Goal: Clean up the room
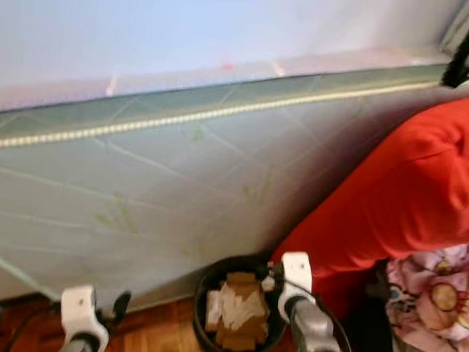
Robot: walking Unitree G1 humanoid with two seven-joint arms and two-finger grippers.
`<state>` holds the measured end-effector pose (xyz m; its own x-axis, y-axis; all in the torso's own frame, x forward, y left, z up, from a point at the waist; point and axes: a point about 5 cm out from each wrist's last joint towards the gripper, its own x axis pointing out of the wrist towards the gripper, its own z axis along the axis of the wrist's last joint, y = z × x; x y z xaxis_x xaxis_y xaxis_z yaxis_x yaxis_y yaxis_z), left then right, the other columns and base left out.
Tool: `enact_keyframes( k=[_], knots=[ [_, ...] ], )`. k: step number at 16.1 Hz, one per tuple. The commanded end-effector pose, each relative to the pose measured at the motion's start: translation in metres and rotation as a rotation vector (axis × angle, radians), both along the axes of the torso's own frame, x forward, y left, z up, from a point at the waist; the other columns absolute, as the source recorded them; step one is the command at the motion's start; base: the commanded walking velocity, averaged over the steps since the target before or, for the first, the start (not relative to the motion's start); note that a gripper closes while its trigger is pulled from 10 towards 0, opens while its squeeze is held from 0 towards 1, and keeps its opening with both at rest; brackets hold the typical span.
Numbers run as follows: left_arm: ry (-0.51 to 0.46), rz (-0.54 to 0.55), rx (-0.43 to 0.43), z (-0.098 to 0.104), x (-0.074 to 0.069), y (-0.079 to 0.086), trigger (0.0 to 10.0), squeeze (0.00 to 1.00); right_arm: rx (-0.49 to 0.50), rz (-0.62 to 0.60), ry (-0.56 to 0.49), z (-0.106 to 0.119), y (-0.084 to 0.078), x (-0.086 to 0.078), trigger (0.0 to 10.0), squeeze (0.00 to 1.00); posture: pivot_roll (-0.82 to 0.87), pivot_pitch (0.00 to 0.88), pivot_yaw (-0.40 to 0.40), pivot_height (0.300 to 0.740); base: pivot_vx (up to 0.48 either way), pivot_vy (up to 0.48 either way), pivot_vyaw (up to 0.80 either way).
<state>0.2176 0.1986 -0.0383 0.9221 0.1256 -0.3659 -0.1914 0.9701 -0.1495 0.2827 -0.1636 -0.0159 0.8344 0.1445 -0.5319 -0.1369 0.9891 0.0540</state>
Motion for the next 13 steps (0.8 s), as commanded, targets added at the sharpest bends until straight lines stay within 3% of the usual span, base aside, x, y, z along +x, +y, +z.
enact_keyframes(
  k=[1,7,11,12,13],
  knots=[
    [-0.051,-0.014,0.014,0.005,-0.002,-0.003,10.0,0.00,0.028,-0.047,-0.016,0.004,-0.002,0.005,10.0,0.00,0.13,0.258,-0.043,0.740,0.000,0.000,0.00],
    [-0.265,-0.061,0.060,0.051,0.015,-0.006,10.0,0.00,0.057,-0.087,-0.073,0.019,0.006,0.020,10.0,0.00,0.16,0.309,-0.025,0.740,0.000,0.000,0.00],
    [-0.295,-0.081,0.046,0.069,0.015,-0.019,10.0,0.00,0.078,-0.102,-0.079,0.019,0.006,0.021,10.0,0.00,0.17,0.321,-0.021,0.740,0.000,0.000,0.00],
    [-0.290,-0.082,0.044,0.070,0.014,-0.019,10.0,0.00,0.083,-0.105,-0.079,0.019,0.006,0.021,10.0,1.00,0.17,0.321,-0.021,0.740,0.000,0.000,0.00],
    [-0.285,-0.083,0.042,0.072,0.013,-0.019,10.0,0.00,0.084,-0.107,-0.080,0.019,0.006,0.021,10.0,1.00,0.17,0.321,-0.021,0.740,0.000,0.000,0.00]
  ],
)
